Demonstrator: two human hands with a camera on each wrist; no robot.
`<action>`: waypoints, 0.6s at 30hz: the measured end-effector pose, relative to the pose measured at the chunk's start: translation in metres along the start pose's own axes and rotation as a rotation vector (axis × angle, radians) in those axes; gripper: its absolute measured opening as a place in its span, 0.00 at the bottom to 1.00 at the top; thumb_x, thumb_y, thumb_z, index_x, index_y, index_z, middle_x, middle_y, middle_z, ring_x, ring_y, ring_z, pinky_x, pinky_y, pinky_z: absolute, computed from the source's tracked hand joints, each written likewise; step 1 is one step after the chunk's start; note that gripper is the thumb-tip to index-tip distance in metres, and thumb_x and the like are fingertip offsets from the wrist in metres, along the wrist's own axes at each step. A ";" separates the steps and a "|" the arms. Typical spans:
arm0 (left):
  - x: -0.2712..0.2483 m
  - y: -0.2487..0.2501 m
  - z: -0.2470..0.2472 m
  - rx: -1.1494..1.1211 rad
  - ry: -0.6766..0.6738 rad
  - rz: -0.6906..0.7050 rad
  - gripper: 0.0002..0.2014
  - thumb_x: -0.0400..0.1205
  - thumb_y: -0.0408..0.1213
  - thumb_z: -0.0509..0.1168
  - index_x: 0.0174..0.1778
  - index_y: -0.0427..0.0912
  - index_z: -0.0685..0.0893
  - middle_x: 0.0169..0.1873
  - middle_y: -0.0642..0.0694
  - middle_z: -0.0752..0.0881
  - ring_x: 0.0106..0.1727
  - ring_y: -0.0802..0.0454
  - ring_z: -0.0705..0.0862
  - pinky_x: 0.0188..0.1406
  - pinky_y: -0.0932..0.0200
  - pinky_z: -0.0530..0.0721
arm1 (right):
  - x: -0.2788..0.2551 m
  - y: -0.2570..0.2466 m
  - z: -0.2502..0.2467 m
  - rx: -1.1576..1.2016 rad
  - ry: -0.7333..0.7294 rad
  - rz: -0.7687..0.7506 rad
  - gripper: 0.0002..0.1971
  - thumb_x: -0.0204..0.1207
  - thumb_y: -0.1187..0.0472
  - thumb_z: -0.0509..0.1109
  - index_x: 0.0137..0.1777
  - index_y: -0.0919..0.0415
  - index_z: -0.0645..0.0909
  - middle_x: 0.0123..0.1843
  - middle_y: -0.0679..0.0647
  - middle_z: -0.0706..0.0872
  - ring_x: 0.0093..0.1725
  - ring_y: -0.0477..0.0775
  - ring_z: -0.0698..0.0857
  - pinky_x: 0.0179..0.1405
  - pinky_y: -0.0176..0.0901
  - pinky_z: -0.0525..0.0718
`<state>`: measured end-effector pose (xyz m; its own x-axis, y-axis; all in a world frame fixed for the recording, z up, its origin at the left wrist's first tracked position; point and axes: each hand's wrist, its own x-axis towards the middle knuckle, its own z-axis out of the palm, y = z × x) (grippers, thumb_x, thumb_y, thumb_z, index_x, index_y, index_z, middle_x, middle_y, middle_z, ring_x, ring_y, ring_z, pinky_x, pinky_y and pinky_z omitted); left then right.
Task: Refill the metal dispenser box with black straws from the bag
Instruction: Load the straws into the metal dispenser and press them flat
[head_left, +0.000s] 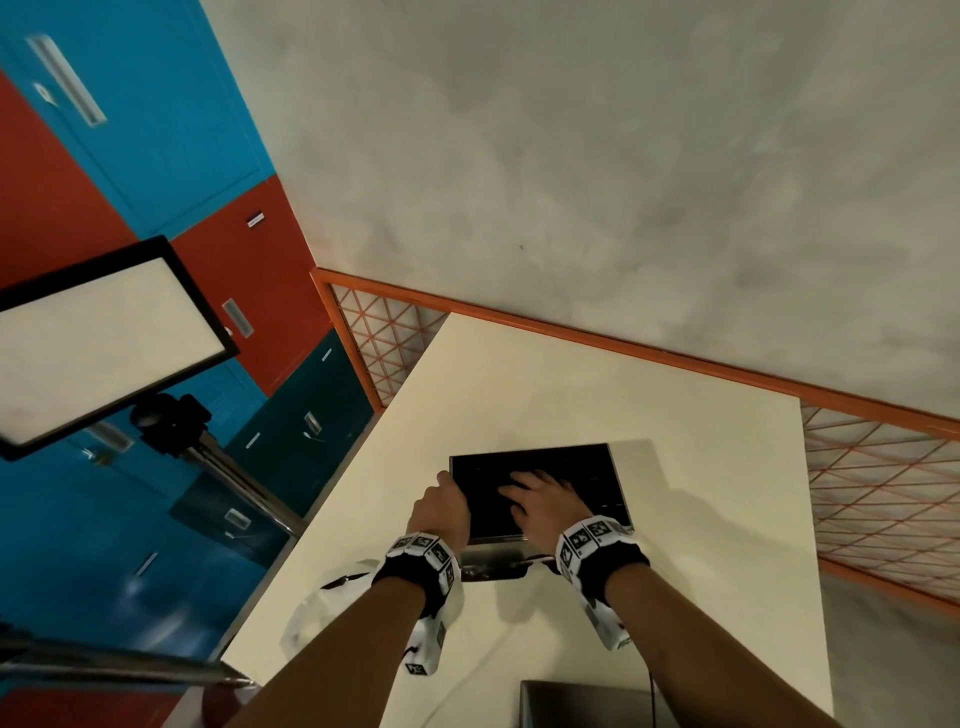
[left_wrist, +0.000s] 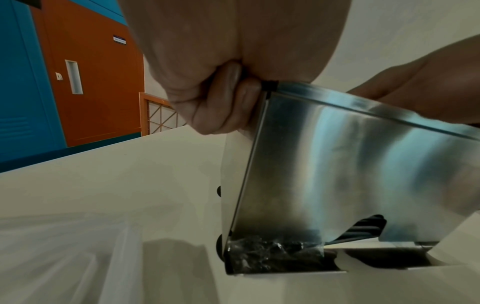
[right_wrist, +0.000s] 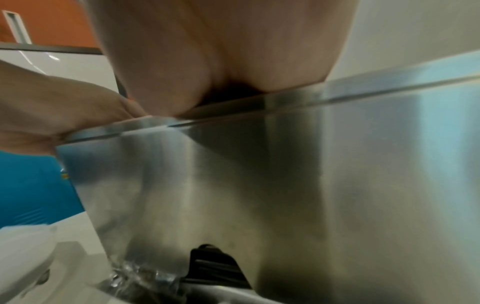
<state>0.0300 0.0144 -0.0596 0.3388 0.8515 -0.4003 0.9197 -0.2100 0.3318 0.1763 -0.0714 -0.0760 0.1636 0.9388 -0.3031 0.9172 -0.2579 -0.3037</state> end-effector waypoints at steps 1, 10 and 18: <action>0.000 0.000 0.000 0.000 0.000 0.000 0.14 0.89 0.35 0.50 0.68 0.36 0.71 0.65 0.32 0.82 0.65 0.32 0.82 0.61 0.44 0.79 | 0.000 -0.001 -0.001 0.005 0.042 0.000 0.22 0.84 0.51 0.57 0.78 0.44 0.70 0.81 0.45 0.67 0.80 0.57 0.64 0.75 0.64 0.67; 0.000 0.001 0.000 0.021 0.007 0.002 0.12 0.88 0.33 0.51 0.67 0.36 0.71 0.63 0.32 0.83 0.64 0.32 0.83 0.57 0.44 0.79 | -0.017 -0.004 0.015 0.039 0.121 -0.126 0.21 0.86 0.44 0.53 0.67 0.50 0.81 0.68 0.46 0.79 0.69 0.52 0.75 0.64 0.54 0.75; 0.002 -0.001 0.000 -0.001 -0.016 0.008 0.15 0.88 0.33 0.50 0.69 0.36 0.71 0.66 0.32 0.82 0.66 0.31 0.81 0.60 0.43 0.79 | -0.008 0.032 -0.005 0.032 0.188 0.213 0.21 0.85 0.48 0.56 0.75 0.51 0.74 0.81 0.51 0.68 0.80 0.58 0.65 0.77 0.58 0.67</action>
<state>0.0297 0.0162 -0.0603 0.3497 0.8418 -0.4113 0.9166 -0.2164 0.3363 0.2060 -0.0865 -0.0787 0.4189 0.8878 -0.1907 0.8434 -0.4582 -0.2804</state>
